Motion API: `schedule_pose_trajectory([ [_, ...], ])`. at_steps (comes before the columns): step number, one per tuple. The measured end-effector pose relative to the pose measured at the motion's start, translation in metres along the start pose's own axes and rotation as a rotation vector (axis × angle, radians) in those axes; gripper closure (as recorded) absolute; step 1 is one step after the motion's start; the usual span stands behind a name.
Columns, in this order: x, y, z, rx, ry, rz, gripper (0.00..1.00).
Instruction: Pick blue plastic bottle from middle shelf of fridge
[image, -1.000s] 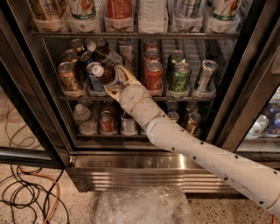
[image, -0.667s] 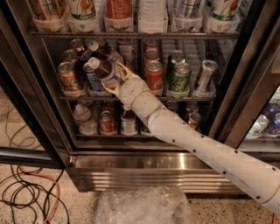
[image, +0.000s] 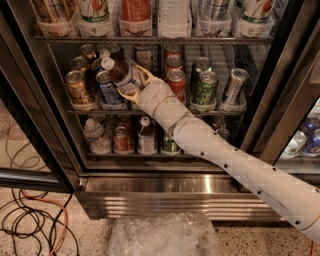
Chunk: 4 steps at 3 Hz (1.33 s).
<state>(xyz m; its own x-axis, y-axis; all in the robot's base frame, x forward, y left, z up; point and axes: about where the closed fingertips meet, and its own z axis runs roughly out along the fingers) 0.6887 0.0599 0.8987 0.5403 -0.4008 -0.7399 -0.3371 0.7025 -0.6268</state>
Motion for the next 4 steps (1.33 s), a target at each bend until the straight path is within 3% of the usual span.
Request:
schedule_pose_trajectory([
  [1, 0.0030, -0.0169, -0.0040, 0.019, 0.042, 0.064, 1.00],
  [2, 0.0020, -0.0166, -0.0028, 0.015, 0.054, 0.113, 1.00],
  [3, 0.0020, -0.0165, -0.0028, 0.015, 0.054, 0.113, 1.00],
  [4, -0.0064, -0.0191, -0.0053, -0.020, 0.046, 0.150, 1.00],
])
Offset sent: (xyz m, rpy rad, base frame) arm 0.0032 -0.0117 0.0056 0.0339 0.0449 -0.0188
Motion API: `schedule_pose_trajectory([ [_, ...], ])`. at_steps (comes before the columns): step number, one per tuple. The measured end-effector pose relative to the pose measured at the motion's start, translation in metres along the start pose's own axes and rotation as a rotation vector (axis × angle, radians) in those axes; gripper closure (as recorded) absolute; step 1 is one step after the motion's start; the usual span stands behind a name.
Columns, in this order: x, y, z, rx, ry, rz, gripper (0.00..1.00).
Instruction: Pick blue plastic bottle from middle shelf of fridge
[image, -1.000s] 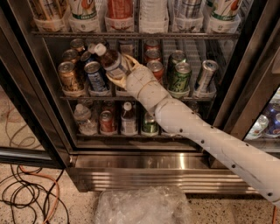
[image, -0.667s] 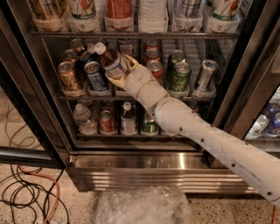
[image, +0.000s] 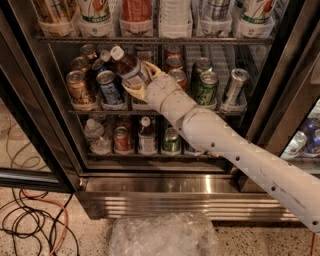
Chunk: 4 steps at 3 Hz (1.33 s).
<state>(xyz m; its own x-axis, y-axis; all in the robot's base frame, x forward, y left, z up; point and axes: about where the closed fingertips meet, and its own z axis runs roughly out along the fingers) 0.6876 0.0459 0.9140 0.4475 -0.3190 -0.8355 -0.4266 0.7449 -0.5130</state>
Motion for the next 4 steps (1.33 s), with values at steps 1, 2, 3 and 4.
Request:
schedule_pose_trajectory([
  [1, -0.017, -0.002, -0.023, -0.036, -0.010, 0.181, 1.00],
  [2, -0.022, 0.012, -0.035, -0.026, -0.042, 0.418, 1.00],
  [3, -0.019, 0.012, -0.059, -0.020, -0.011, 0.589, 1.00],
  [4, -0.016, 0.008, -0.073, -0.018, 0.017, 0.631, 1.00],
])
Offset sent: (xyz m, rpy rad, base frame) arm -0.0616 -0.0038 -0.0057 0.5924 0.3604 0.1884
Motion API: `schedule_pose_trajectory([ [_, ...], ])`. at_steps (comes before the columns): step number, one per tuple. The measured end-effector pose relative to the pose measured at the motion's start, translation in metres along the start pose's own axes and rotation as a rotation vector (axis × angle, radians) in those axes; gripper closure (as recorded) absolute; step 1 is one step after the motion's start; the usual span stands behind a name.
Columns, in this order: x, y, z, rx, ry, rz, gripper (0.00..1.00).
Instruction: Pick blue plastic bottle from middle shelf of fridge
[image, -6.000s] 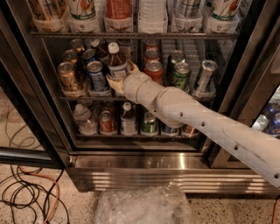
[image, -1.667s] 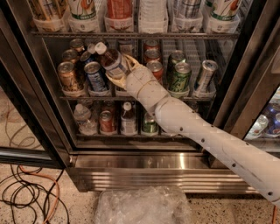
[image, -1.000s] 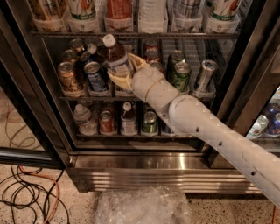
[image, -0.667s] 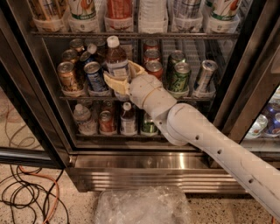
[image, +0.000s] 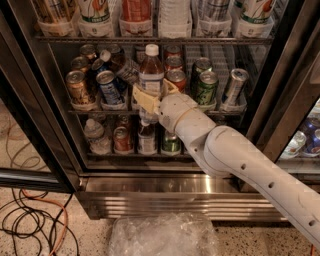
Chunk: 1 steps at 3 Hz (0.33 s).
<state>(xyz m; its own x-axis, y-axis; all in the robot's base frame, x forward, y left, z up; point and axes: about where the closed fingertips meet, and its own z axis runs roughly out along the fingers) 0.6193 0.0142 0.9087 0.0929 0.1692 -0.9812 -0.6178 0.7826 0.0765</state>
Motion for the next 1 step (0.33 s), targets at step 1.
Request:
schedule_pose_trajectory([
  [1, 0.0000, 0.0000, 0.0000, 0.000, 0.000, 0.000, 1.00],
])
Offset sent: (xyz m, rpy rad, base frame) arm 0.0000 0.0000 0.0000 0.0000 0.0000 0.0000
